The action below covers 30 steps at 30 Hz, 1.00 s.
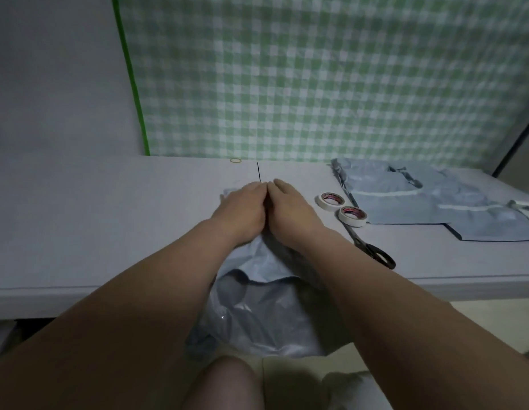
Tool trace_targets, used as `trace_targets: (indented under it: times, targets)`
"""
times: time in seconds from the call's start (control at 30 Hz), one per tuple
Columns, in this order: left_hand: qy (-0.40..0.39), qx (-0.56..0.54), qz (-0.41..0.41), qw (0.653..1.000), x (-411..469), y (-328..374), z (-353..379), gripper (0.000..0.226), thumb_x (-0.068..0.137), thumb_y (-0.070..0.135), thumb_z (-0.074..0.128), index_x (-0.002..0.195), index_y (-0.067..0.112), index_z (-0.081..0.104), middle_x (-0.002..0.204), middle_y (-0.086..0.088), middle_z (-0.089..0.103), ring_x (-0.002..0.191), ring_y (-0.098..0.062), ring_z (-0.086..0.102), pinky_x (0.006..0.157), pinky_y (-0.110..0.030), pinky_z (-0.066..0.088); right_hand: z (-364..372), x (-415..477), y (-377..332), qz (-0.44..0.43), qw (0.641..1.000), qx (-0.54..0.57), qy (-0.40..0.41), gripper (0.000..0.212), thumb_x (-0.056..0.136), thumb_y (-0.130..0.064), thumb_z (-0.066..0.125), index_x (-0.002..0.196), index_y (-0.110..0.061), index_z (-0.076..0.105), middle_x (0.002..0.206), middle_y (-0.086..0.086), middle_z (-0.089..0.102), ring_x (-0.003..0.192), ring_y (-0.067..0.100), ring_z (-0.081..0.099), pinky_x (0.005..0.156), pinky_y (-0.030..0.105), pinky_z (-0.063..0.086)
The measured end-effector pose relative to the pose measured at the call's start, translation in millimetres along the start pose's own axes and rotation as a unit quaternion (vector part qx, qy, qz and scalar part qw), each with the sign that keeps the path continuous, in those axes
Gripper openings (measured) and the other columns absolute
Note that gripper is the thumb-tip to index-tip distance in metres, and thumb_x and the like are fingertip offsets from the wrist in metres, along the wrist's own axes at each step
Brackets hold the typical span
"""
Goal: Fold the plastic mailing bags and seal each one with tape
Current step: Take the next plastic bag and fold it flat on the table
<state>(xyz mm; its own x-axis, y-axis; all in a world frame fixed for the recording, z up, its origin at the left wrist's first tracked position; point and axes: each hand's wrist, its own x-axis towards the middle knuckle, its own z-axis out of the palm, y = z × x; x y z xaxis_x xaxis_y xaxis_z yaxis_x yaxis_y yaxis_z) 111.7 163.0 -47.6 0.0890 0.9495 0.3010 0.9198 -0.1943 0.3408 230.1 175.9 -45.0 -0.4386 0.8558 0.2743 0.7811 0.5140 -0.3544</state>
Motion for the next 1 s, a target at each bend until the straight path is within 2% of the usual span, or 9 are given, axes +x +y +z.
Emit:
trace_targets:
  times: [0.1,0.23,0.4,0.57,0.77,0.8,0.87,0.93,1.0]
  targets:
    - [0.022,0.004,0.008,1.000,-10,-5,1,0.036,0.097,0.021,0.041,0.132,0.016,0.048,0.115,-0.009,0.052,0.104,-0.027,0.053,0.085,-0.035,0.043,9,-6,5,0.000,0.999,-0.016,-0.040,0.051,0.097,-0.010,0.033,0.147,-0.004,0.023,0.146,0.014,0.034,0.130,0.029,0.035,0.104,0.037,0.027]
    - [0.058,0.043,0.037,0.997,-14,-9,-2,0.033,0.093,0.025,0.052,0.125,0.014,0.054,0.105,-0.008,0.057,0.098,-0.025,0.054,0.076,-0.028,0.035,12,-15,7,-0.024,1.000,-0.016,0.003,0.046,0.092,-0.009,0.041,0.138,-0.006,0.037,0.129,0.014,0.049,0.115,0.032,0.045,0.092,0.034,0.030]
    - [0.058,0.025,0.040,0.997,-17,-7,-8,0.027,0.090,0.027,0.059,0.113,0.014,0.062,0.094,-0.005,0.063,0.091,-0.024,0.057,0.070,-0.026,0.033,3,-18,6,-0.029,0.999,0.019,0.025,0.055,0.080,-0.020,0.046,0.134,-0.010,0.048,0.129,0.011,0.056,0.119,0.030,0.048,0.102,0.043,0.036]
    - [0.007,-0.017,0.042,0.999,-22,-10,-22,0.030,0.092,0.039,0.056,0.095,0.013,0.068,0.084,-0.003,0.066,0.080,-0.021,0.057,0.069,-0.033,0.040,-6,-17,3,-0.033,0.999,-0.002,0.015,0.056,0.075,-0.044,0.031,0.109,-0.015,0.065,0.109,0.006,0.065,0.106,0.029,0.054,0.096,0.044,0.039]
    - [-0.012,0.031,-0.024,0.999,-26,-3,-15,0.039,0.102,0.037,0.032,0.076,0.011,0.045,0.077,-0.005,0.048,0.076,-0.023,0.044,0.069,-0.034,0.032,-7,-13,3,-0.004,1.000,-0.003,-0.027,0.049,0.066,-0.051,0.020,0.078,-0.021,0.057,0.086,-0.004,0.057,0.097,0.031,0.053,0.092,0.045,0.040]
    - [-0.011,0.031,-0.033,0.999,-25,-3,-13,0.040,0.103,0.035,0.028,0.075,0.011,0.045,0.079,-0.007,0.048,0.077,-0.024,0.045,0.069,-0.033,0.031,-8,-11,2,0.000,0.999,-0.005,-0.037,0.053,0.066,-0.052,0.020,0.081,-0.021,0.059,0.092,-0.005,0.059,0.103,0.030,0.053,0.095,0.045,0.039]
    - [-0.014,0.023,-0.054,0.998,-22,-2,-11,0.042,0.104,0.032,0.024,0.077,0.010,0.049,0.085,-0.012,0.050,0.081,-0.027,0.049,0.071,-0.032,0.033,-10,-11,3,0.015,0.998,-0.011,-0.067,0.065,0.070,-0.050,0.022,0.110,-0.023,0.064,0.122,-0.001,0.058,0.120,0.029,0.046,0.104,0.045,0.034]
    - [-0.022,0.045,-0.075,0.996,-20,-1,-11,0.036,0.103,0.026,0.028,0.085,0.008,0.055,0.093,-0.014,0.052,0.090,-0.029,0.052,0.079,-0.036,0.038,-14,-14,5,0.033,0.996,0.007,-0.085,0.060,0.080,-0.045,0.031,0.136,-0.029,0.048,0.143,0.001,0.044,0.132,0.029,0.036,0.110,0.044,0.028]
    - [-0.012,0.096,-0.092,0.991,-19,2,-10,0.023,0.099,0.017,0.035,0.095,0.010,0.057,0.103,-0.009,0.053,0.107,-0.027,0.049,0.097,-0.044,0.036,-17,-15,7,0.036,0.996,0.016,-0.085,0.057,0.091,-0.037,0.042,0.147,-0.031,0.031,0.154,0.003,0.028,0.140,0.028,0.023,0.115,0.042,0.020]
